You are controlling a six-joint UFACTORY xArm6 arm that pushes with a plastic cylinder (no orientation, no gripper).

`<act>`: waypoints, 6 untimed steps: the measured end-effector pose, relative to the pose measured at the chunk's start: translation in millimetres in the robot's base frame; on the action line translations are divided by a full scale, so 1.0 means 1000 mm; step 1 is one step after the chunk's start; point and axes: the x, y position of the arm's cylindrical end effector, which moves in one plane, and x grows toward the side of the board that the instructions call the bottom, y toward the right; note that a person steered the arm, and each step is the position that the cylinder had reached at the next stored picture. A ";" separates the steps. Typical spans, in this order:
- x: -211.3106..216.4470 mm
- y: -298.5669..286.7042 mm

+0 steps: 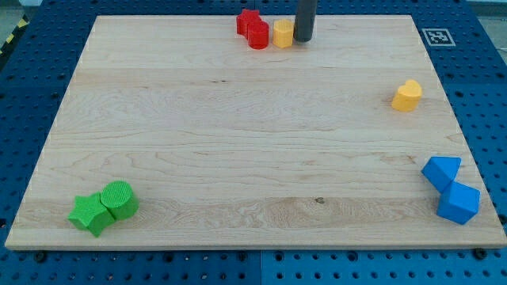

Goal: Move your arm at center right

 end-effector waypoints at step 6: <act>0.203 0.256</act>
